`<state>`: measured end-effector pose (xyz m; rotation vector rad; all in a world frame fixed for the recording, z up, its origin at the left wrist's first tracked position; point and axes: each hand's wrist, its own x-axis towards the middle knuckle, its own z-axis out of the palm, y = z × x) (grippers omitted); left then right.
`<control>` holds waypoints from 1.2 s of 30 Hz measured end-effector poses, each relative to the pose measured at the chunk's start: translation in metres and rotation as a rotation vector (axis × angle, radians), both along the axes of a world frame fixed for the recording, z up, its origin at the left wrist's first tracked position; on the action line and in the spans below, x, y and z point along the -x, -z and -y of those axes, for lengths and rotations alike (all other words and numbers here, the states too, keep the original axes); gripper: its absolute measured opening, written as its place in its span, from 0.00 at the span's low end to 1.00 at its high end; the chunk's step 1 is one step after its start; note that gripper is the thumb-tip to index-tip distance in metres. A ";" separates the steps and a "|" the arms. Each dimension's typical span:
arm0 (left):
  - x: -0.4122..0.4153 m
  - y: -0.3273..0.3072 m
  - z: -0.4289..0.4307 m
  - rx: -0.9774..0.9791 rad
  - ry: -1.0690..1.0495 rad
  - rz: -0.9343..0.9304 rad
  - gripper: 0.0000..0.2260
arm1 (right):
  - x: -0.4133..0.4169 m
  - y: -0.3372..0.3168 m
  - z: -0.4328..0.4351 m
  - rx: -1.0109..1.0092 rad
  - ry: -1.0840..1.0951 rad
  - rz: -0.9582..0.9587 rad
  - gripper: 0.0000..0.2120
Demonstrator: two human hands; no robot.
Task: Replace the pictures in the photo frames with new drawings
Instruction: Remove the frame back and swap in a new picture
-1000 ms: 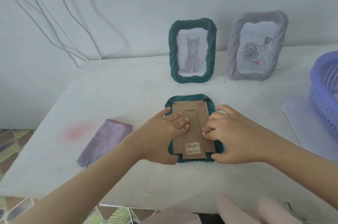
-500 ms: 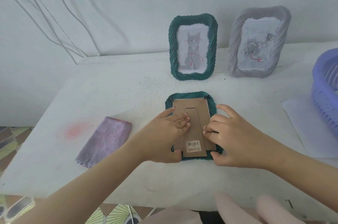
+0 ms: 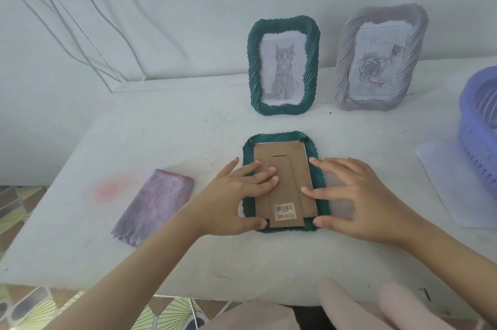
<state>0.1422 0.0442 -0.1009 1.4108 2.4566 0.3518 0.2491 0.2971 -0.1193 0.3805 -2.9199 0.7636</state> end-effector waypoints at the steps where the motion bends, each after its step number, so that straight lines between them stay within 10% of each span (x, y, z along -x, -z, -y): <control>1: 0.000 0.001 0.001 -0.013 0.000 0.000 0.34 | 0.000 0.001 0.000 0.017 0.011 -0.007 0.23; 25: -0.008 0.015 0.004 -0.052 -0.048 0.032 0.27 | -0.003 0.013 0.010 0.111 0.106 -0.097 0.16; 36: -0.036 0.017 -0.012 -0.255 -0.377 0.179 0.27 | -0.011 0.004 0.024 0.219 0.187 0.161 0.25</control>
